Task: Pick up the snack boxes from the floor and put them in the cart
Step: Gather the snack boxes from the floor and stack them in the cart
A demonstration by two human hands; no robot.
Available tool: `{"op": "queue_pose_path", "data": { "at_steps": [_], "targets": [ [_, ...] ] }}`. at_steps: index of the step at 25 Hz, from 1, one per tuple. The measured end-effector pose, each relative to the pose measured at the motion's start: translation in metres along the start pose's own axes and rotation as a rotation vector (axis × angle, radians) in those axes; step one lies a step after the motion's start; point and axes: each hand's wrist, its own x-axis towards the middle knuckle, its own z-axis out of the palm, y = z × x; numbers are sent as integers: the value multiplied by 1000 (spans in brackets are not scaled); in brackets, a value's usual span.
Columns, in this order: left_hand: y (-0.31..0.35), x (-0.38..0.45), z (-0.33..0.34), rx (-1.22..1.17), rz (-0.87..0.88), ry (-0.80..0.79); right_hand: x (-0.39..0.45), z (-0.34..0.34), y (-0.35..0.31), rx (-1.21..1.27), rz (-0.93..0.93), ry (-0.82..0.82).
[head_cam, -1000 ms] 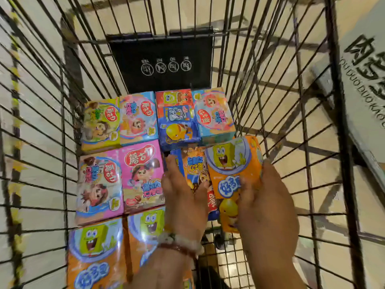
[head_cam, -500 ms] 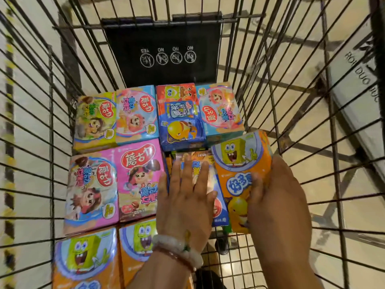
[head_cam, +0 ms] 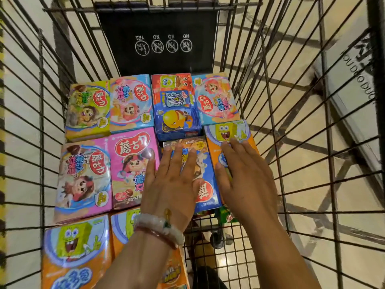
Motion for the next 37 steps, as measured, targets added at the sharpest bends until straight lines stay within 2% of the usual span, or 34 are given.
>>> {"op": "queue_pose_path", "data": {
  "at_steps": [4, 8, 11, 15, 19, 23, 26, 31, 33, 37],
  "targets": [
    [-1, 4, -12, -17, 6, -24, 2, 1, -3, -1, -5, -64],
    [-10, -1, -32, -152, -98, -81, 13, -20, -5, 174, 55, -271],
    [-20, -18, -77, -211, -117, -32, 13, -56, -17, 75, -77, -202],
    [-40, -63, -166, -180, -18, 240, 14, -152, -44, -2, -242, -231],
    [-64, -134, -264, 57, 48, 316, 6, -271, -72, -39, -445, -127],
    [-76, -221, -341, 214, 45, 392, -20, -375, -123, 42, -538, -125],
    [-84, -286, -369, 177, -32, 453, -47, -421, -158, 122, -687, -73],
    [-73, -382, -382, 134, -268, 456, -80, -445, -195, 14, -909, -43],
    [-58, -416, -378, 99, -358, 512, -95, -451, -202, -19, -1004, -85],
    [-22, -474, -360, 167, -538, 487, -128, -460, -203, -26, -1155, -197]
  ]
}}
